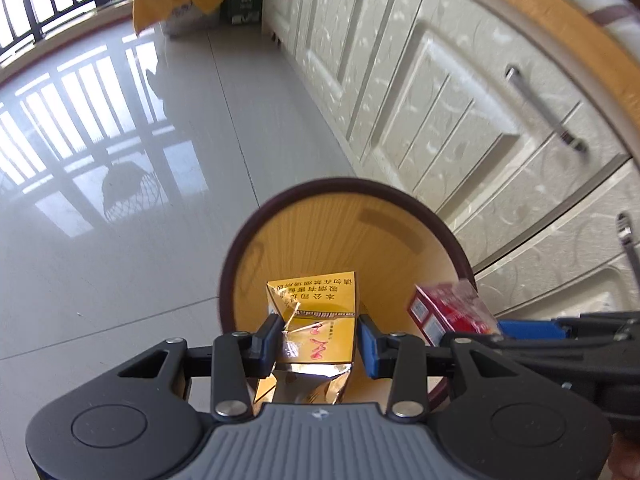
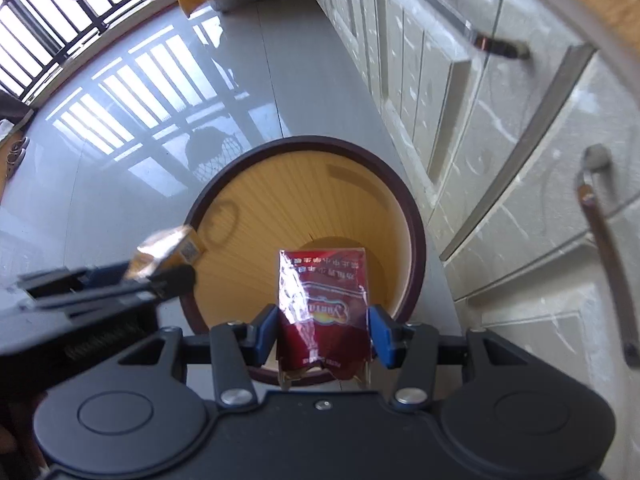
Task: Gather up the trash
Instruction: 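Carry both held items over the yellow wastebasket with both tools, then open both tools to drop the box and wrapper into the wastebasket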
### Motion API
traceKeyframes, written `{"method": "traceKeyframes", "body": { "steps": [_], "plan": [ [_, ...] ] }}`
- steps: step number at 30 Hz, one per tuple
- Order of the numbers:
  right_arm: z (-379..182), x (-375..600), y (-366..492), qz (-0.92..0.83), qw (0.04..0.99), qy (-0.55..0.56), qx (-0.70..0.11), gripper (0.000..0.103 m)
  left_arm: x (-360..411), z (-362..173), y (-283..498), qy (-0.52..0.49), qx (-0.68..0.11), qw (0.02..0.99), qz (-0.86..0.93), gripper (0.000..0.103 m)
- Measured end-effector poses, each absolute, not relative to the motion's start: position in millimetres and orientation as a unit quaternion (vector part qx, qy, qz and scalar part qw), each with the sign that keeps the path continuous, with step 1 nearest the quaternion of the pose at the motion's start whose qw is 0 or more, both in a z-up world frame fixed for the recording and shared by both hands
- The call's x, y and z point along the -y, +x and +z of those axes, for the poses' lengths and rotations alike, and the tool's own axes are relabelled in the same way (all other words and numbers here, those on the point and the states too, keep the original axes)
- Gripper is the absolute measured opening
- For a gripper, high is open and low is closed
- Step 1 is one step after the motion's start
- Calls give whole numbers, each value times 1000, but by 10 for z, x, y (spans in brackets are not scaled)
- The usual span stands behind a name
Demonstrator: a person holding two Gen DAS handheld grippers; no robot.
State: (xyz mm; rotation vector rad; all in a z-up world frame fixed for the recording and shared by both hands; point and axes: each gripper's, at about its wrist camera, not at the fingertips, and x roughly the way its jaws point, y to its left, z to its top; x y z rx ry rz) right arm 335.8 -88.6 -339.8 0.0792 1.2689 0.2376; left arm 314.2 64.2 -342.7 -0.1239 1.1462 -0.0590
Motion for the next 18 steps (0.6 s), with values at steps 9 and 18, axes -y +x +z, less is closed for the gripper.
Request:
{"method": "traceKeyframes", "body": {
  "steps": [9,18],
  "plan": [
    [-3649,854,3629,107,789,32,-604,51,-743,-3700,3314,-86,-561,824,-11,41],
    [-3731,932,3719,97,785,47,-610,51,-824,-3823,3394,-93,-578,811,-5,41]
  ]
}}
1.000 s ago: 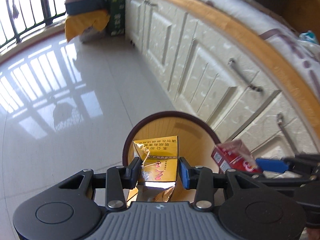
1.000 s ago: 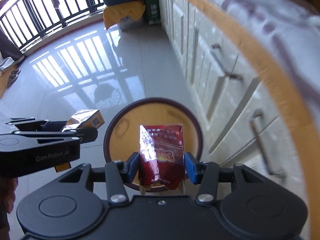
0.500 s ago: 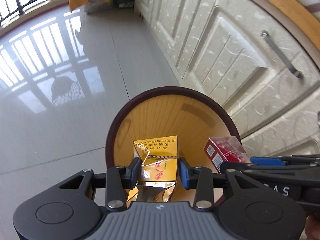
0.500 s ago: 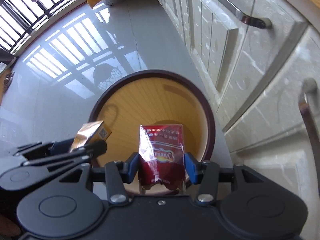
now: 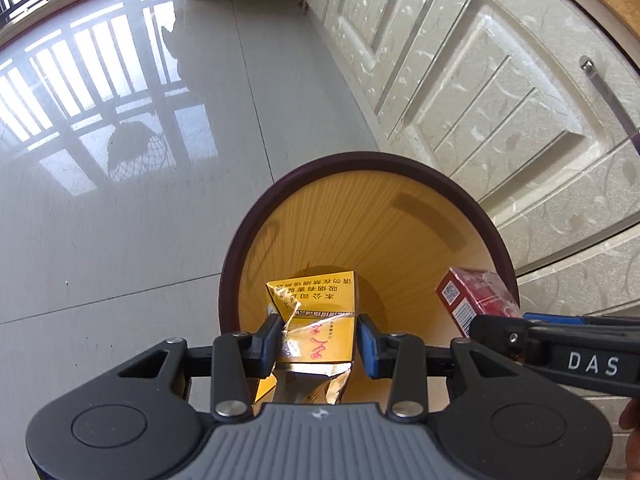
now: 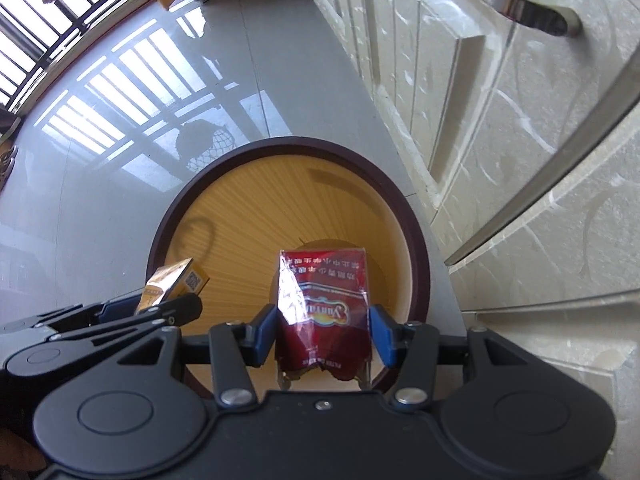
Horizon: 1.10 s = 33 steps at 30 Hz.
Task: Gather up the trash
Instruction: 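Open both tools to drop the box and wrapper into the wastebasket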
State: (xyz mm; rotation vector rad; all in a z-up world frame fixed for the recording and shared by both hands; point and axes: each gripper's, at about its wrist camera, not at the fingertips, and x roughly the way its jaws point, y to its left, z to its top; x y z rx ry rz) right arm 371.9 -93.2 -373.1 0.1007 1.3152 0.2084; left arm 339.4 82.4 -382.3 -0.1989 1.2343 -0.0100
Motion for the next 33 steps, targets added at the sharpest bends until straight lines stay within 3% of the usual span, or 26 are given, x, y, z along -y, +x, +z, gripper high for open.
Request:
{"method": "traceKeyframes", "body": {
  "steps": [9,11,15,22,26,33],
  "plan": [
    [-3711,938,3714,95,790,48,-603,54,-852,-3842,3439,-93,-576,812,-8,42],
    [-3717,943,3704,98,789,50,-604,61,-855,-3855,3459,-94,-576,812,-12,44],
    [-3748,921,3681,105,787,40,-607,67,-869,-3861,3451,-89,-576,813,-10,57],
    [-3744,889,3628,118,784,8,-609,69,-968,-3798,3367,-95,-576,812,1,58],
    [-3700,882,3556,122,787,-10,-605,75,-1005,-3733,3288,-91,-579,810,6,58],
    [-3564,933,3404,122,794,2,-595,86,-1092,-3584,3087,-87,-583,808,18,73]
  ]
}}
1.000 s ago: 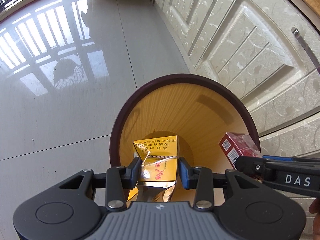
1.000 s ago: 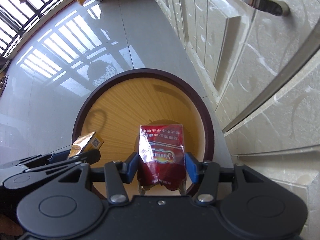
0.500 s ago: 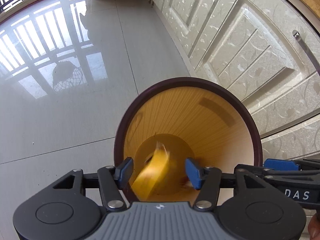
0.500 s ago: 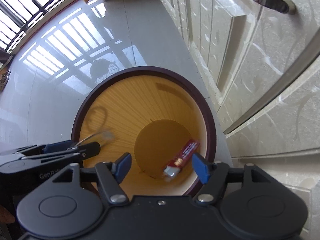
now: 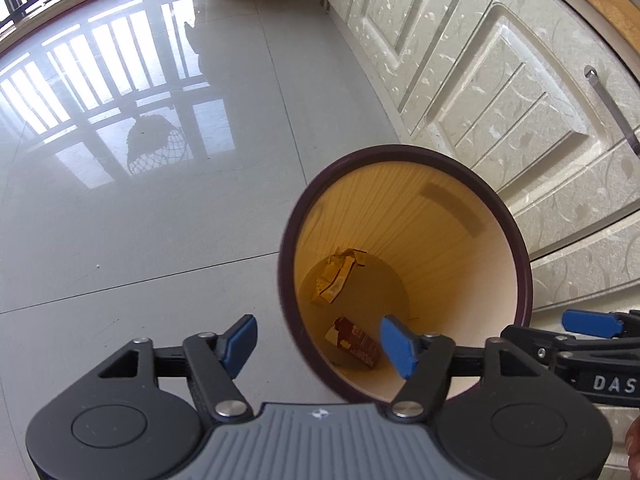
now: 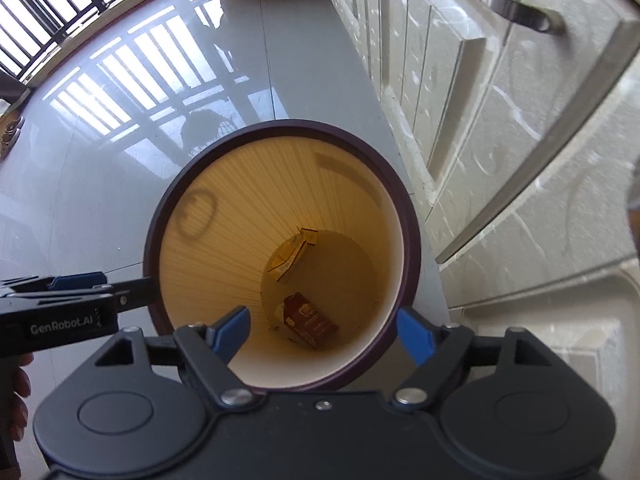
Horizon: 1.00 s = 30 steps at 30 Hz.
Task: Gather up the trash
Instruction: 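Open both tools to drop the box and wrapper into the wastebasket, then move both open tools back toward the bed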
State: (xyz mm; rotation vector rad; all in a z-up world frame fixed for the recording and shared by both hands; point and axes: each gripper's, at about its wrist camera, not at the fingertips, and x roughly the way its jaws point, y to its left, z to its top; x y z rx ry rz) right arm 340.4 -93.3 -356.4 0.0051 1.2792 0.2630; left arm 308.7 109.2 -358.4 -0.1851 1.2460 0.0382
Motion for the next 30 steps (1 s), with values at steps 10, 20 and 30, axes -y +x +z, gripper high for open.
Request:
{"method": "traceKeyframes", "body": {
  "steps": [10,20,30],
  "plan": [
    [-3190,907,3159,105,820,-13,-562,103,-1216,-3287,2789,-81,-574,814,48,101],
    [-2862,957,2910,93,835,-25,-542,103,-1242,-2972,2547,-65,-566,820,59,103],
    [-2527,919,2637,86,850,-41,-519,103,-1273,-2625,2298,-60,-546,834,58,103]
  ]
}}
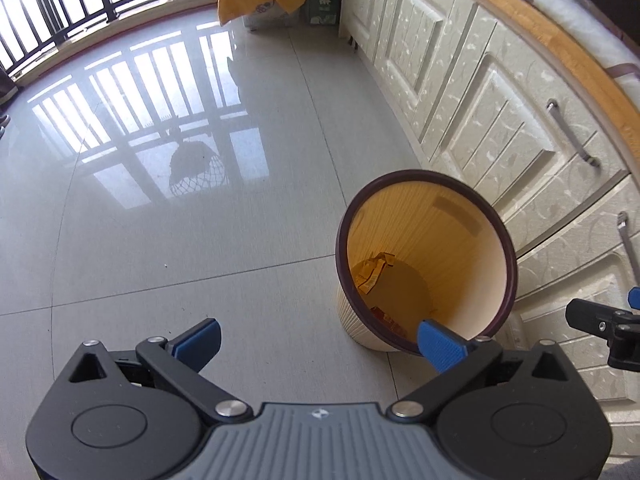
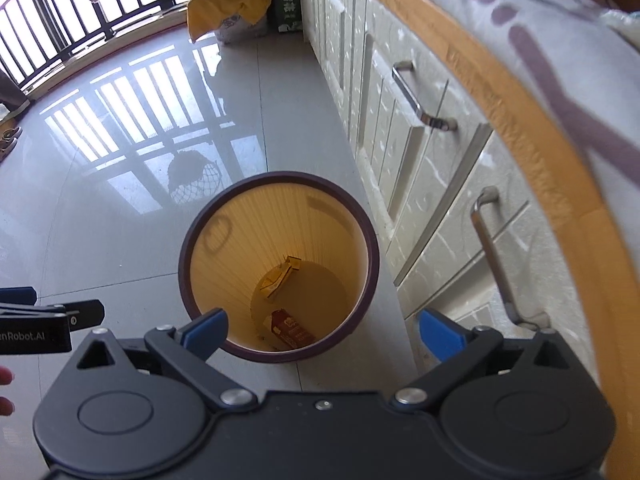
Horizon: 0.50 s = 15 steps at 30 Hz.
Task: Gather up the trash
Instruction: 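Move both open tools back toward the bed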
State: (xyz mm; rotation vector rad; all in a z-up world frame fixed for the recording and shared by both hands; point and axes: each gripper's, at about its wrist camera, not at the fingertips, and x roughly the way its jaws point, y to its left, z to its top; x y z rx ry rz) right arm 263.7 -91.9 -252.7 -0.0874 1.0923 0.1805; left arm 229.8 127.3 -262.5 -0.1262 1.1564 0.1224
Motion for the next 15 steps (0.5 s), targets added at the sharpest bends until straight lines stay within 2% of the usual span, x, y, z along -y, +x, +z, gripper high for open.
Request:
{"method": "traceKeyframes", "body": {
  "steps": [15],
  "plan": [
    [-1933,1112,2137,68,880,-48,-467,103,-1156,-1989,1853,-55,-496,865,51,103]
  ]
}}
